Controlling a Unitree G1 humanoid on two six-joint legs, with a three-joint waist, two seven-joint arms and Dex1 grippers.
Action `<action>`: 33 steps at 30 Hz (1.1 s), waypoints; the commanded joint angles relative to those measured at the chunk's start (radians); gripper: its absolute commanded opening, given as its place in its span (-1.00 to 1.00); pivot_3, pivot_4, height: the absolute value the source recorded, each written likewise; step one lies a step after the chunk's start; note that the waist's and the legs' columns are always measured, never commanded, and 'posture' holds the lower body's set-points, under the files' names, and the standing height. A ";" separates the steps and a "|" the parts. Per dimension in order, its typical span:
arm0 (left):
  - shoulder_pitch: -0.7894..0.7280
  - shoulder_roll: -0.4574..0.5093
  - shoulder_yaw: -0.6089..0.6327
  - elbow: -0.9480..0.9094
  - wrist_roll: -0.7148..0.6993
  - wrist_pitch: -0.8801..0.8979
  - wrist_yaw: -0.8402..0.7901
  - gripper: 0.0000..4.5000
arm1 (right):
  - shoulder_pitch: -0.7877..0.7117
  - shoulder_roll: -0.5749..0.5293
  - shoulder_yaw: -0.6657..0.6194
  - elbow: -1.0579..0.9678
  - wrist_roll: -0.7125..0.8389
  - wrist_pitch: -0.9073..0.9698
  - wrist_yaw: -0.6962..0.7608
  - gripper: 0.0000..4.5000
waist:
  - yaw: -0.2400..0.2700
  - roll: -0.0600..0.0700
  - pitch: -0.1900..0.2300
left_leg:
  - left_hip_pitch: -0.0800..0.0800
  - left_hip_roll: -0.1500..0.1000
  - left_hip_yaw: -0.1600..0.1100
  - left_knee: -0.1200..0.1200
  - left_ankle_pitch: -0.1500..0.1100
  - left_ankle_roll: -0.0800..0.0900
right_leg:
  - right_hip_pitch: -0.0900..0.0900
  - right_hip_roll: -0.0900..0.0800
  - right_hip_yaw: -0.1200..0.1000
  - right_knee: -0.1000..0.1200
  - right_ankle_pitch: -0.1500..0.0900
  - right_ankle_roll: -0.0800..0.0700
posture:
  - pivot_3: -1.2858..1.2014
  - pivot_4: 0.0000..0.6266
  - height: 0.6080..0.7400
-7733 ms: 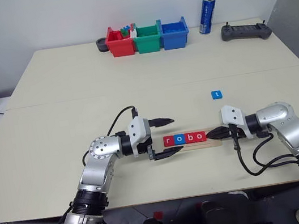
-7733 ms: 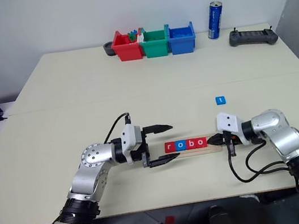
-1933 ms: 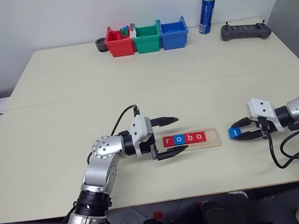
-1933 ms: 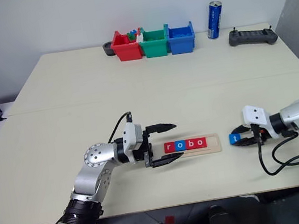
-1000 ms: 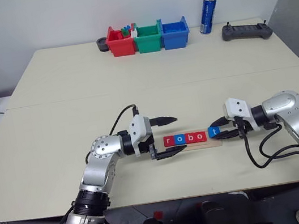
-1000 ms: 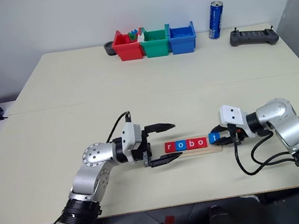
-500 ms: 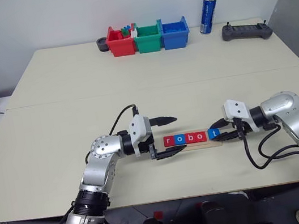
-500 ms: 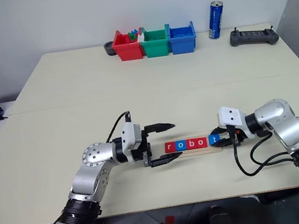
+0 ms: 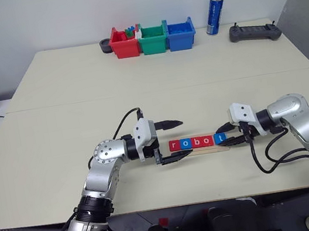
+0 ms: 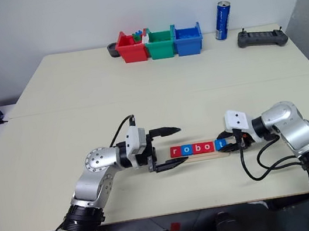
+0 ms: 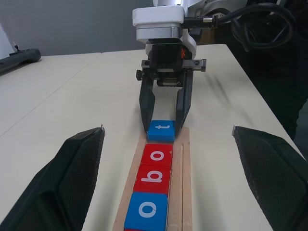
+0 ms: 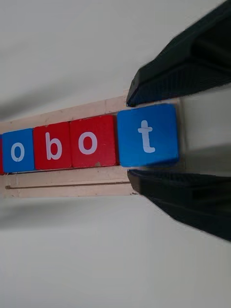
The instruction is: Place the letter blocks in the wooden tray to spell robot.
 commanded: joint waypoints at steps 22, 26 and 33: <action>-0.016 0.012 0.009 -0.018 -0.011 -0.004 -0.008 1.00 | 0.114 -0.103 -0.177 -0.210 0.116 0.118 -0.040 0.12 | 0.001 0.000 0.000 | 0.000 0.000 0.000 0.000 0.000 0.000 | 0.000 0.000 0.000 0.000 0.000 0.000 | 0.03 -0.52 1.00; -0.007 0.022 0.017 -0.022 -0.011 -0.006 -0.006 1.00 | 0.163 -0.107 -0.206 -0.259 0.143 0.149 -0.064 -0.54 | 0.002 0.000 0.000 | 0.000 0.000 0.000 0.000 0.000 0.000 | 0.000 0.000 0.000 0.000 0.000 0.000 | 0.03 -0.52 1.00; 0.038 0.081 0.037 -0.044 -0.019 0.025 -0.005 1.00 | 0.270 -0.125 -0.271 -0.395 0.186 0.208 -0.127 -0.99 | 0.001 0.000 0.000 | 0.000 0.000 0.000 0.000 0.000 0.000 | 0.000 0.000 0.000 0.000 0.000 0.000 | 0.03 -0.52 1.00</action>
